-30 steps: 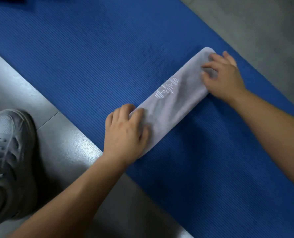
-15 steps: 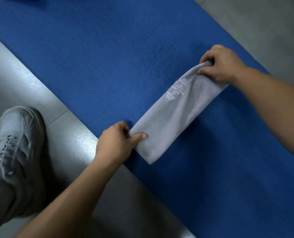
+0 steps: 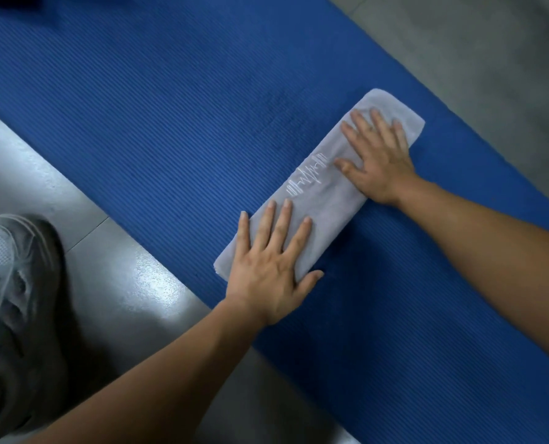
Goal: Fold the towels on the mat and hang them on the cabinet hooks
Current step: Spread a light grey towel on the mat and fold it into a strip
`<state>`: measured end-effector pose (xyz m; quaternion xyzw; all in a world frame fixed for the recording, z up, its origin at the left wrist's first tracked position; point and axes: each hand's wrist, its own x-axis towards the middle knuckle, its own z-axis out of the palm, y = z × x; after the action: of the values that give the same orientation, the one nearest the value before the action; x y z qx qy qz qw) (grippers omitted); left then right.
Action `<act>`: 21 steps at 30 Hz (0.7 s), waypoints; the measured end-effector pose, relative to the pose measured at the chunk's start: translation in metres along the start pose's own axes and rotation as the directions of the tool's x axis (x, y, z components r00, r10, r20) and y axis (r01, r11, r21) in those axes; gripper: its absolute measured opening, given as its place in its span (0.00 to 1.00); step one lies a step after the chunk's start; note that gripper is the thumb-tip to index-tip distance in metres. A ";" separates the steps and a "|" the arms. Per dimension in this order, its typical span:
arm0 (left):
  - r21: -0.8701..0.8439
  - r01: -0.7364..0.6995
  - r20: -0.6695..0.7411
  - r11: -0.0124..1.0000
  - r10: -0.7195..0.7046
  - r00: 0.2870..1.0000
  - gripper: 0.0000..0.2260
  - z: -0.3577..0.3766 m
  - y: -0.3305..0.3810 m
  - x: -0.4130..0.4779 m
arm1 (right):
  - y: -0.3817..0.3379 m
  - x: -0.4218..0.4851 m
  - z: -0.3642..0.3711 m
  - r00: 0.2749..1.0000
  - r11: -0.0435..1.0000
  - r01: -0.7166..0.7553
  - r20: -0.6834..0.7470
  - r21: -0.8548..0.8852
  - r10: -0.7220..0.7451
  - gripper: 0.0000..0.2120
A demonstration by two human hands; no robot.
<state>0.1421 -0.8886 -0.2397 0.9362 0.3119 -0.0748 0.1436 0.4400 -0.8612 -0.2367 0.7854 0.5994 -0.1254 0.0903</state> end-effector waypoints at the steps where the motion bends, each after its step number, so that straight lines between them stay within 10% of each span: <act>1: 0.006 0.013 -0.004 1.000 -0.013 1.000 0.36 0.001 0.001 -0.001 | 0.009 0.007 -0.002 0.998 0.998 -0.060 -0.009 0.019 0.061 0.34; 10: -0.061 0.100 0.064 0.993 -0.096 0.993 0.33 -0.015 0.011 0.005 | 0.027 0.024 -0.014 0.971 0.951 -0.241 0.036 0.194 0.238 0.31; 14: -0.354 0.182 -0.108 0.917 -0.233 0.966 0.22 -0.048 0.003 0.035 | -0.008 -0.034 -0.012 0.888 0.891 -0.282 -0.254 0.355 0.382 0.24; 21: -0.446 0.421 0.185 0.790 -0.379 0.907 0.13 -0.081 -0.022 0.141 | -0.053 -0.088 0.003 0.787 0.244 -0.466 0.273 0.851 0.553 0.09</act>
<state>0.2446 -0.7673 -0.2002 0.7802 0.5052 -0.0644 0.3631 0.3665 -0.9289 -0.2120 0.8649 0.1561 -0.3503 -0.3240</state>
